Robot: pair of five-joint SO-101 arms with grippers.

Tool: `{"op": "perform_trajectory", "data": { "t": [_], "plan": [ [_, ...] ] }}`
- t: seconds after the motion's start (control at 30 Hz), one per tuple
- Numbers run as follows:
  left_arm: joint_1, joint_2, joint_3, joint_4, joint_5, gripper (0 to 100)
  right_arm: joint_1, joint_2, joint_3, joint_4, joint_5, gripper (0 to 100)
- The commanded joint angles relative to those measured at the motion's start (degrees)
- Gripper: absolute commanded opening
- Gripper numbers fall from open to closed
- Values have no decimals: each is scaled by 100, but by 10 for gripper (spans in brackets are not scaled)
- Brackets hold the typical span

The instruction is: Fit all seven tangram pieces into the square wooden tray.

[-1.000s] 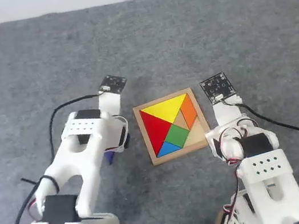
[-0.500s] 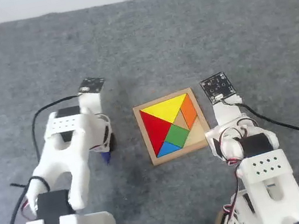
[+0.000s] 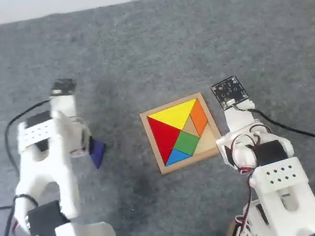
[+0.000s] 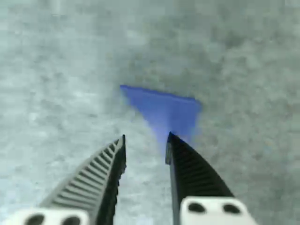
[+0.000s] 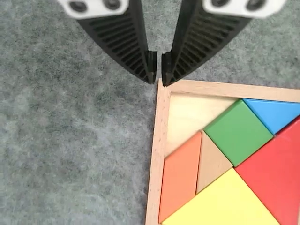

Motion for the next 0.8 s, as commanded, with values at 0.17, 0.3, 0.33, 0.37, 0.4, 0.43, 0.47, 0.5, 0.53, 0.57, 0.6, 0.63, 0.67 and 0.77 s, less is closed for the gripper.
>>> {"op": "perform_trajectory", "data": {
  "t": [0.17,0.3,0.33,0.37,0.4,0.43,0.47,0.5,0.53,0.57,0.6,0.63,0.67,0.77],
  "plan": [
    [-457,308,-462,-176,-79,136,48,-92,-26,-127,-35,35],
    [-237,651,-505,-396,132,135,48,-92,-26,-119,-44,35],
    [-202,721,-505,-492,167,135,48,-92,-26,-119,-44,35],
    [-185,800,-514,-580,193,135,48,-92,-26,-119,-44,35],
    [-149,879,-549,-615,202,135,48,-92,-26,-110,-44,35],
    [-123,976,-585,-633,202,135,48,-92,-26,-110,-44,35],
    [-70,1081,-637,-633,202,134,48,-92,-26,-119,-44,35],
    [-9,1152,-690,-624,185,134,48,-92,-26,-119,-44,35],
    [70,1204,-699,-624,158,134,48,-92,-26,-119,-44,35],
    [167,1231,-708,-624,158,134,48,-92,-26,-119,-44,35],
    [290,1231,-708,-624,123,134,48,-92,-26,-127,-35,35],
    [422,1231,-690,-615,35,134,48,-92,-26,-127,-35,35],
    [580,1231,-637,-615,-18,134,48,-92,-26,-127,-35,35],
    [1029,1231,-514,-527,-88,133,48,-92,-26,-127,-35,35]
  ]
}}
